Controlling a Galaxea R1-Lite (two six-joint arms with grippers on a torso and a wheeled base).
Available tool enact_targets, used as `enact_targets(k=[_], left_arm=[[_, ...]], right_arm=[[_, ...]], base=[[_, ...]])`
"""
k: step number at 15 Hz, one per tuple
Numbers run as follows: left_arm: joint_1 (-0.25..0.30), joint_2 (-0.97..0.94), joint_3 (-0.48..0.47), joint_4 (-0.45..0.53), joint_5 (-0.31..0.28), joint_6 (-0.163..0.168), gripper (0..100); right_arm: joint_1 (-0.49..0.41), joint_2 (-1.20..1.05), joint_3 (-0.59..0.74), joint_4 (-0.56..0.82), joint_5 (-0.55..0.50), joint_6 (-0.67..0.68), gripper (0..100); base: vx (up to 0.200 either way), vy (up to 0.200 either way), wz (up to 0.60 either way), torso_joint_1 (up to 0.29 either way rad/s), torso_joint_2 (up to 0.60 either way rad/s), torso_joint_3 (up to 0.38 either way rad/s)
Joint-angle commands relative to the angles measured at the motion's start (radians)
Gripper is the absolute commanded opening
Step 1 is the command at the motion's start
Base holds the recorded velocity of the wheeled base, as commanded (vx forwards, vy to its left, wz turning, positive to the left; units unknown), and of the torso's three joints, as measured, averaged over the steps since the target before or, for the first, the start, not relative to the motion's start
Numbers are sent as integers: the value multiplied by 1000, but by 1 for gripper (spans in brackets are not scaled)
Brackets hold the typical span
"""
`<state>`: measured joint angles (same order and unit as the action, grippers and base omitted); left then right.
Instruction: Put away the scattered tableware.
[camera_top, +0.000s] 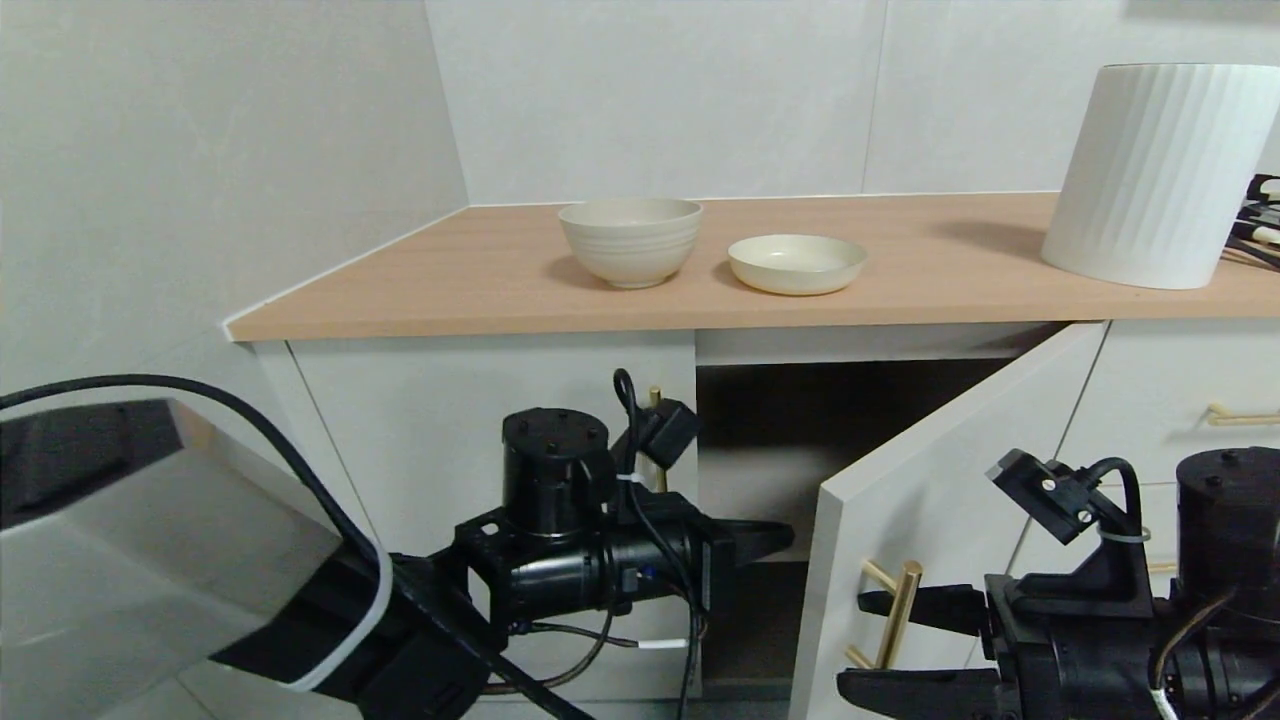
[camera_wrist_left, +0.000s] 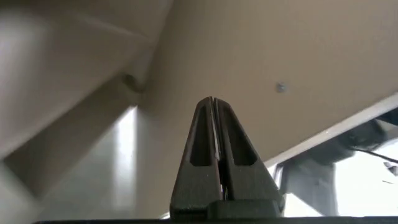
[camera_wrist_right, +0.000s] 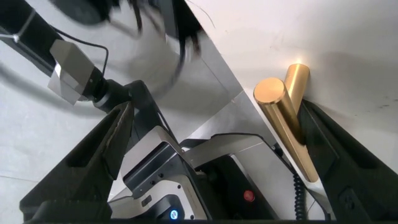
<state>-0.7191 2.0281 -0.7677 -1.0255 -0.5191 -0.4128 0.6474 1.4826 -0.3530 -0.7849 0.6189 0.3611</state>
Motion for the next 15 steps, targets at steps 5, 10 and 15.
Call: enact_targets(k=[5, 10, 15], left_arm=[[-75, 50, -4, -100, 10, -112, 0], [-85, 54, -12, -108, 11, -112, 0], [-85, 58, -13, -113, 24, -110, 0]], right_arm=[[-38, 25, -6, -50, -4, -1, 100], [-107, 143, 0, -218, -8, 6, 100], [-183, 56, 43, -221, -61, -7, 100]], base=[[0, 0, 0, 0, 0, 0], [0, 0, 0, 0, 0, 0], [0, 0, 0, 0, 0, 0]])
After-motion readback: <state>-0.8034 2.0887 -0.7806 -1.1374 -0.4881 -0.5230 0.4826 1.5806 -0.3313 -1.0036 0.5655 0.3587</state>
